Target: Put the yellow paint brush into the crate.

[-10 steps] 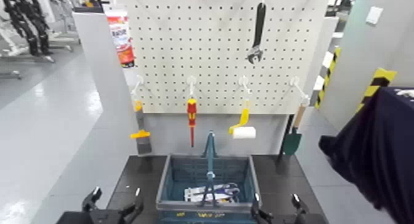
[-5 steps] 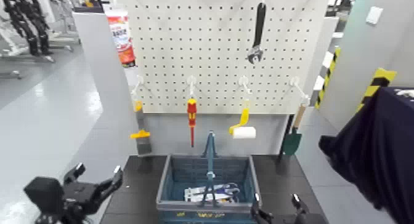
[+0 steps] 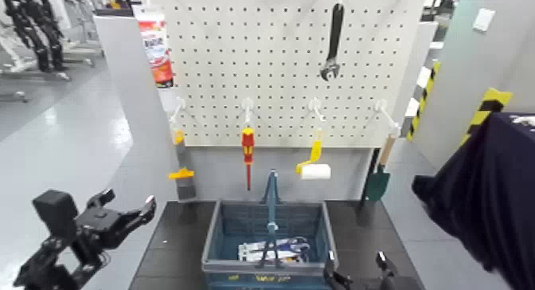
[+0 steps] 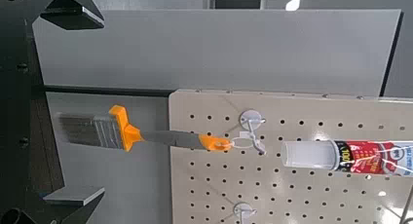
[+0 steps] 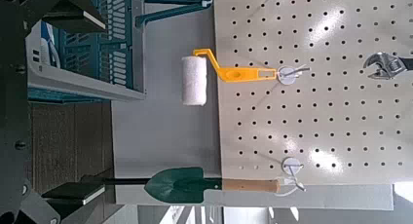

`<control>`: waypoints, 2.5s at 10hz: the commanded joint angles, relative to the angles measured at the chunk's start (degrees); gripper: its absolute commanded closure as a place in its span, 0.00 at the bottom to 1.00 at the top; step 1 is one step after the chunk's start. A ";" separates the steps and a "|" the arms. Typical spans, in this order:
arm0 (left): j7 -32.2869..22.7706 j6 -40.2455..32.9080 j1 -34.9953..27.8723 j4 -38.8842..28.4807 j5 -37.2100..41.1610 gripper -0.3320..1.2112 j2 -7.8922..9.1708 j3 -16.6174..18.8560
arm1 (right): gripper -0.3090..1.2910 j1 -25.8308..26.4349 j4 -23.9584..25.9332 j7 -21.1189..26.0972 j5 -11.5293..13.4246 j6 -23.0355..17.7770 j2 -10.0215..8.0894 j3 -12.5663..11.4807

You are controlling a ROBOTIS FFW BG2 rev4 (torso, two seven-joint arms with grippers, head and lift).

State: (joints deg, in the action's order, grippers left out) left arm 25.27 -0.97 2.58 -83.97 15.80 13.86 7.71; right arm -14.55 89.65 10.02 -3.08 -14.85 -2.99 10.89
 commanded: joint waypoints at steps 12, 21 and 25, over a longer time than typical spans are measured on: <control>10.59 -2.37 27.91 29.83 7.49 0.28 8.20 -20.63 | 0.28 0.84 -0.53 -0.09 -0.26 -0.09 -0.18 1.07; 17.88 -2.98 36.97 40.02 11.01 0.28 7.94 -28.45 | 0.28 1.37 -1.05 -0.09 -0.35 -0.44 -0.18 1.51; 19.29 -2.54 38.02 41.69 11.27 0.62 7.85 -28.36 | 0.29 1.55 -1.23 -0.09 -0.44 -0.79 -0.18 1.68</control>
State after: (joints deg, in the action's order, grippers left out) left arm 44.57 -3.58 40.54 -42.31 26.98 21.72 -20.66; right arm -13.00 88.41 9.93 -3.53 -15.58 -3.16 12.57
